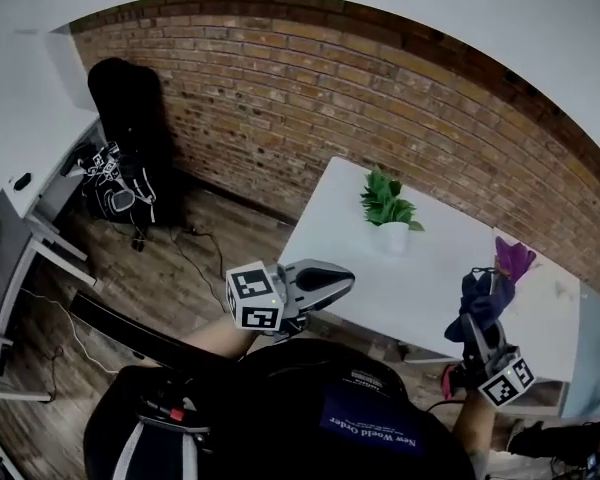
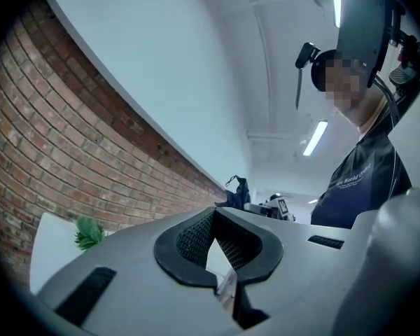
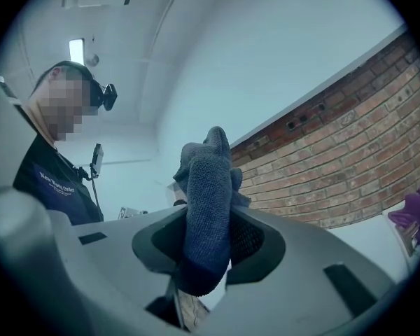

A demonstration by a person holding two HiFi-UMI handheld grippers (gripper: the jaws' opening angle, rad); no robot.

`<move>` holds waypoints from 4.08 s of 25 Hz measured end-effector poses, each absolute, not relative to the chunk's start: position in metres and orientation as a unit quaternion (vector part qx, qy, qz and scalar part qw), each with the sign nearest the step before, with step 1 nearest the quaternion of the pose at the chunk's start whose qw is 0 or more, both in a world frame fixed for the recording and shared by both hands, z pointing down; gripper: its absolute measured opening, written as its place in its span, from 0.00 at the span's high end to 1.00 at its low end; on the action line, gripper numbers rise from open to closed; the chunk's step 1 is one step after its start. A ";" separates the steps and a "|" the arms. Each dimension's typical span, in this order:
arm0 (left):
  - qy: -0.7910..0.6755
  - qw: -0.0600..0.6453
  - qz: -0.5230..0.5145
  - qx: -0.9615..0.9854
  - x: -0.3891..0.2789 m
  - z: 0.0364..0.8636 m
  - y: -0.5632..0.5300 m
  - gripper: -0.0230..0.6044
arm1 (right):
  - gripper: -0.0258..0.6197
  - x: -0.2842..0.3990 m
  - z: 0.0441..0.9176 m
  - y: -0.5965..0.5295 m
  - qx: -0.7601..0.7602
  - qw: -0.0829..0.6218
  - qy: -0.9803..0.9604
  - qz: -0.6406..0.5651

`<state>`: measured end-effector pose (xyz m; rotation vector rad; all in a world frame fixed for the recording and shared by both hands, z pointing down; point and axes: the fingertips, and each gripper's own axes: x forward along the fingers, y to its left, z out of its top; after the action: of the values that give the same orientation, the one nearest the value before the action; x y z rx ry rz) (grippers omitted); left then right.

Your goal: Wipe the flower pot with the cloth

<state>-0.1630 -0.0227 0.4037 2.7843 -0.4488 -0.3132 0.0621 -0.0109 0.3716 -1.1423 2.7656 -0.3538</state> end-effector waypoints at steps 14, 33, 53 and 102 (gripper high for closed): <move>-0.122 0.196 -0.100 0.968 -0.177 0.431 -0.164 0.96 | 0.78 0.046 0.383 -0.140 -0.416 0.038 0.897 -0.145; -0.244 0.207 -0.040 0.947 -0.025 0.461 -0.262 0.96 | 0.78 0.177 0.425 -0.300 -0.288 0.055 0.942 -0.161; -0.085 0.061 0.368 0.924 0.013 0.672 -0.339 0.40 | 0.78 0.158 0.447 -0.352 -0.372 0.007 0.908 -0.190; -0.013 0.021 0.545 0.838 0.062 0.771 -0.353 0.06 | 0.78 0.223 0.482 -0.343 -0.383 0.037 0.894 -0.231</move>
<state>0.0621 -0.3533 0.7710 2.5980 -0.0416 1.6908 0.2225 -0.3434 0.4824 -1.1759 2.7428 -0.7100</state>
